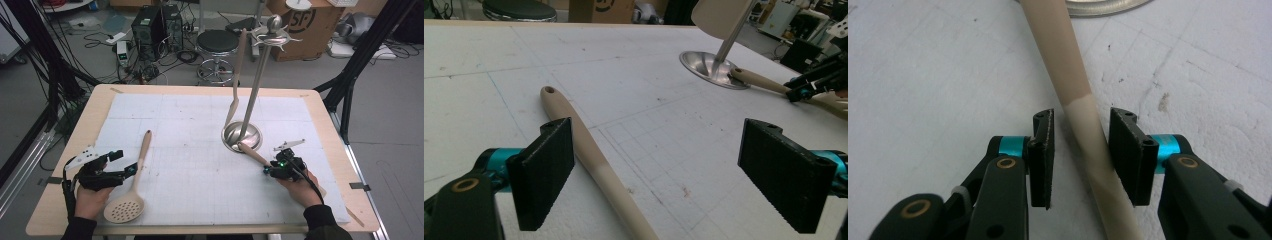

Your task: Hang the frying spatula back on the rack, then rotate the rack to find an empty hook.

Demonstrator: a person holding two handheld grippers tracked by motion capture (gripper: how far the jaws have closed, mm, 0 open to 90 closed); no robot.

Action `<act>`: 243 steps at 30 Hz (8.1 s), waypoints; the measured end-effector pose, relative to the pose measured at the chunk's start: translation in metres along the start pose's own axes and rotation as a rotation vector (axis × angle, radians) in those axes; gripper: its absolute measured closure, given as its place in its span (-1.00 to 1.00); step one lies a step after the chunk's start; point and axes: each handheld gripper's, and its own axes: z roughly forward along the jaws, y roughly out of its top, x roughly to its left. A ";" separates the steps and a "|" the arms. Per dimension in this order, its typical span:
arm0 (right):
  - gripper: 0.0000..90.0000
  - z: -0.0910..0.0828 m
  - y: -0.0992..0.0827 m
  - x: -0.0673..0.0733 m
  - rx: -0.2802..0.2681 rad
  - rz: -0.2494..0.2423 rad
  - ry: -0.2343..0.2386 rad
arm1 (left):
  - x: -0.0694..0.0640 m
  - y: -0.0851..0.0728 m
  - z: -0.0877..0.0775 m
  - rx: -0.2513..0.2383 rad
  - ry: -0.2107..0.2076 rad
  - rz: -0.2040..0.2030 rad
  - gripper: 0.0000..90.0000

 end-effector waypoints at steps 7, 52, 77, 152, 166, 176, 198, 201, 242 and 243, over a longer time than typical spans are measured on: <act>0.43 0.003 0.011 0.000 0.073 -0.045 0.003 | -0.002 0.002 -0.001 -0.006 -0.005 -0.003 -0.65; 0.69 0.002 0.010 0.009 -0.191 0.051 0.010 | 0.000 0.000 0.004 0.009 -0.006 -0.004 -0.65; 0.69 -0.047 0.023 0.000 -0.440 0.144 0.067 | -0.002 0.001 0.004 0.006 -0.007 0.002 -0.65; 0.69 -0.144 0.102 0.029 -0.844 0.098 0.213 | -0.001 0.001 0.001 0.001 -0.010 0.001 -0.65; 0.69 -0.142 0.116 0.025 -0.811 0.120 0.187 | -0.003 0.000 0.003 0.010 -0.016 0.006 -0.65; 0.57 -0.134 0.120 0.022 -0.804 0.122 0.170 | -0.002 0.001 0.001 0.003 -0.013 0.003 -0.65; -0.03 -0.140 0.090 0.000 -1.018 0.260 0.230 | -0.003 0.002 0.003 0.005 -0.014 0.008 -0.65; -0.03 -0.140 0.089 -0.002 -1.035 0.288 0.254 | -0.003 0.002 0.003 0.003 -0.016 0.008 -0.65; 0.99 -0.162 0.147 -0.002 -1.249 0.333 0.197 | 0.006 -0.004 -0.019 -0.013 0.018 -0.017 -0.65; 0.99 -0.162 0.147 -0.001 -1.250 0.332 0.199 | 0.005 -0.004 -0.019 -0.009 0.017 -0.016 -0.65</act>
